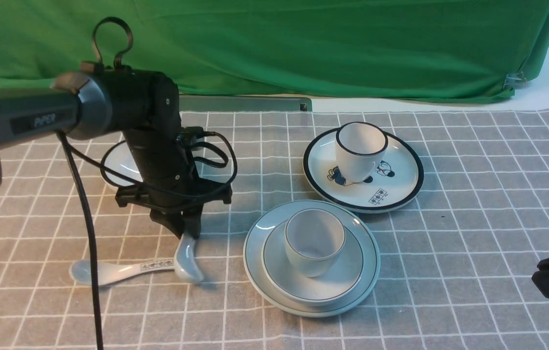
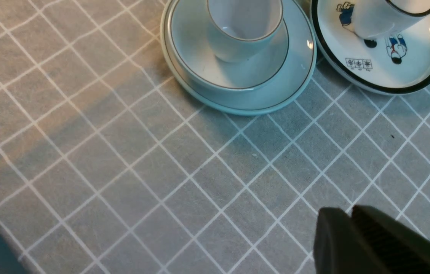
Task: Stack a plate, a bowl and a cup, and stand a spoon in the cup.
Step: Use the left arm to grab a blue soup spoon, then use the left arm to put the blue soup spoon into the blue teacup in the middle
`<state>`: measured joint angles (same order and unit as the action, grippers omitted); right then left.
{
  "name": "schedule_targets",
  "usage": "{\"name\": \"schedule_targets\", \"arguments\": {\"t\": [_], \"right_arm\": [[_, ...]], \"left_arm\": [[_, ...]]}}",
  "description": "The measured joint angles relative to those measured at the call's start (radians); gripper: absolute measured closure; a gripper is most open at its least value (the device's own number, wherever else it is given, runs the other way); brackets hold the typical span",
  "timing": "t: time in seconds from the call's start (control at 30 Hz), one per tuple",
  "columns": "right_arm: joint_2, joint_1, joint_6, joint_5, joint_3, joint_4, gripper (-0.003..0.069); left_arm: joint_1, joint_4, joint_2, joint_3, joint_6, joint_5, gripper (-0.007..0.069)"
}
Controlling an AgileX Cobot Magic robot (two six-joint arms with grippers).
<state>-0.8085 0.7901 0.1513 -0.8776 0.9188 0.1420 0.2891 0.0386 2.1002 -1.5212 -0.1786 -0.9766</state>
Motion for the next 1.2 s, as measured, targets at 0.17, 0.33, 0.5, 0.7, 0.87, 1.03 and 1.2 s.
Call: {"name": "schedule_targets", "arguments": {"t": [0.17,0.33,0.5,0.7,0.87,1.03,1.2], "right_arm": [[0.000,0.000,-0.003,0.000,0.000,0.000,0.0569],[0.000,0.000,-0.004,0.000,0.000,0.000,0.0569],[0.001,0.000,-0.014,-0.017,0.000,0.000,0.0569],[0.001,0.000,-0.070,-0.050,0.000,0.000,0.0569],[0.001,0.000,-0.094,-0.044,0.000,0.000,0.0569],[0.002,0.000,-0.114,-0.016,0.000,0.000,0.0569],[0.002,0.000,-0.121,0.034,0.000,0.000,0.0569]], "left_arm": [[0.002,0.065,0.001,0.000,0.068,-0.004,0.0596],[0.039,0.086,-0.025,0.002,0.118,0.012,0.0596],[0.118,0.086,-0.222,0.073,0.252,0.127,0.0596],[0.214,0.086,-0.526,0.364,0.295,0.530,0.0596],[0.302,0.105,-0.706,0.653,0.311,1.114,0.0596],[0.391,-0.114,-0.714,0.858,0.279,1.631,0.0595],[0.401,-0.295,-0.608,0.876,0.146,1.862,0.0595]]}}
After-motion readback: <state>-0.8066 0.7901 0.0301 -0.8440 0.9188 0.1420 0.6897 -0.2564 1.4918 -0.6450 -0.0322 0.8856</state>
